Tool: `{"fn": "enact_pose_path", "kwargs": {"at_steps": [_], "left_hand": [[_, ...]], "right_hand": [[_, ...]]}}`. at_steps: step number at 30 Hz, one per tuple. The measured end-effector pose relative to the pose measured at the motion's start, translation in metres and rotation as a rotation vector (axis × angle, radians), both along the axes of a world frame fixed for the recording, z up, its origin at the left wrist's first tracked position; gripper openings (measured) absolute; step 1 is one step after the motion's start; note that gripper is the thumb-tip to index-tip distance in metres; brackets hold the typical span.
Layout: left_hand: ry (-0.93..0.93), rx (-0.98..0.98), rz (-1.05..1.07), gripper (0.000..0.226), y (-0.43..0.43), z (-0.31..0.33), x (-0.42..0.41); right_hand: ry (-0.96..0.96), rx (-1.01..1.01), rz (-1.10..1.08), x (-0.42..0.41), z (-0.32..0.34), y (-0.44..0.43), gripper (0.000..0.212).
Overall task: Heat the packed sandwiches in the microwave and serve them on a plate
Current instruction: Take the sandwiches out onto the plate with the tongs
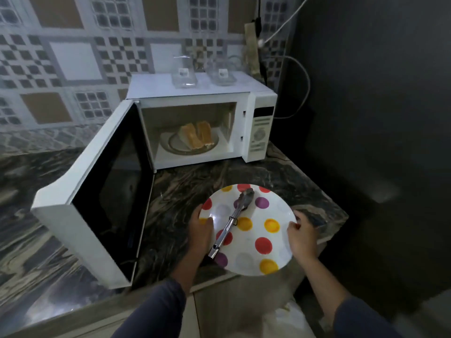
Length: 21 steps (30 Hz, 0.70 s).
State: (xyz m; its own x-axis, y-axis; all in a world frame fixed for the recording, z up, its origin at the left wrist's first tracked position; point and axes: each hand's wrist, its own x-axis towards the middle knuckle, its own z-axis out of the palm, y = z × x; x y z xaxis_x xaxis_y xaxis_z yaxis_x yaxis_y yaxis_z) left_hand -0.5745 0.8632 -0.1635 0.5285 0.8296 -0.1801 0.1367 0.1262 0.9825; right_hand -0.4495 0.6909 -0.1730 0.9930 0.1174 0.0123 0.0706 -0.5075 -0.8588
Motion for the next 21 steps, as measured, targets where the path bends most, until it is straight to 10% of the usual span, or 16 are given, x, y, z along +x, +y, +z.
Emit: {"fn": "enact_pose_path", "kwargs": {"at_steps": [21], "left_hand": [[0.183, 0.123, 0.146, 0.052, 0.126, -0.023, 0.041]], "right_hand": [[0.054, -0.276, 0.405, 0.120, -0.022, 0.170, 0.027]]}}
